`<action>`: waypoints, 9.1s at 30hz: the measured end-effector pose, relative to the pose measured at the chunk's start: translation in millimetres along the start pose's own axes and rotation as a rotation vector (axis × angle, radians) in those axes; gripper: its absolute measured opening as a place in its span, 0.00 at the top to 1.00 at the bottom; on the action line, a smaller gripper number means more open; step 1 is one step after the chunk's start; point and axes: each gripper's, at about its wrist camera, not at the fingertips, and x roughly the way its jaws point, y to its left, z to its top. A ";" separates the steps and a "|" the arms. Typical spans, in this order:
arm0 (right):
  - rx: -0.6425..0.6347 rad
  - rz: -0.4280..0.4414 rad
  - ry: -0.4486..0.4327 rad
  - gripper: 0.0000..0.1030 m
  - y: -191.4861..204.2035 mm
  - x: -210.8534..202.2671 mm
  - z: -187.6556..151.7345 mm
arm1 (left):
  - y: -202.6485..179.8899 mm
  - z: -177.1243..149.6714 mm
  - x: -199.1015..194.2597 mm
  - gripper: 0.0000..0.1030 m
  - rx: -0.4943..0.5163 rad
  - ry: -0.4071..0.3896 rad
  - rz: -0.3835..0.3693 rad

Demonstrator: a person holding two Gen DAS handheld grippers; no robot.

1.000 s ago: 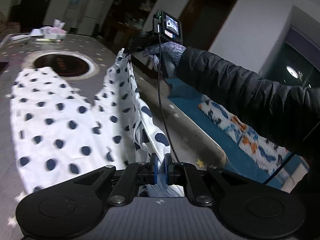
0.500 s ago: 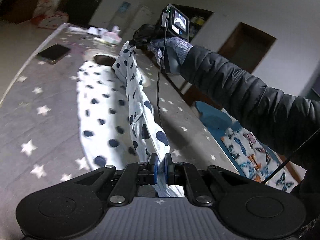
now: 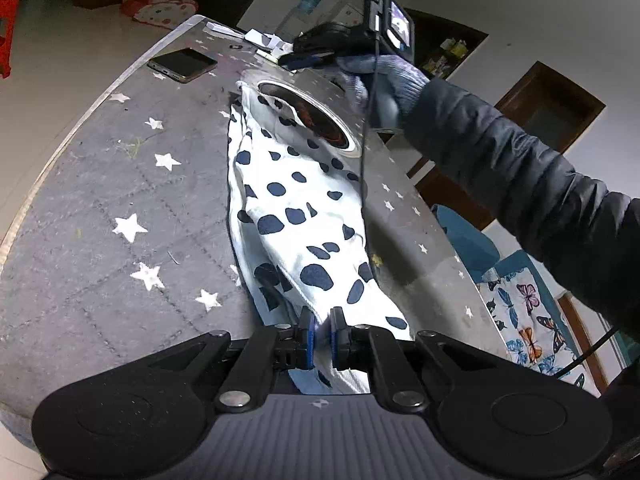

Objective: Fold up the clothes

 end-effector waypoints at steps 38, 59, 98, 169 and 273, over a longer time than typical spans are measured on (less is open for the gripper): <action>0.009 0.105 0.042 0.82 -51.5 48.6 -54.1 | -6.0 106.4 83.1 0.73 0.153 -0.051 0.066; -0.071 0.124 0.002 0.80 -45.4 32.8 -41.0 | 10.6 110.2 117.9 0.72 0.176 0.020 0.182; -0.049 0.305 0.150 0.72 -102.8 -118.2 -178.7 | 10.8 165.2 164.8 0.96 0.241 -0.058 0.384; -0.346 0.393 0.030 0.57 -18.9 -147.5 -189.8 | -14.1 90.8 139.4 0.08 0.471 -0.008 0.627; -0.506 0.579 -0.002 0.50 79.3 -251.6 -293.4 | -43.1 1.5 13.5 0.85 -0.100 0.059 0.177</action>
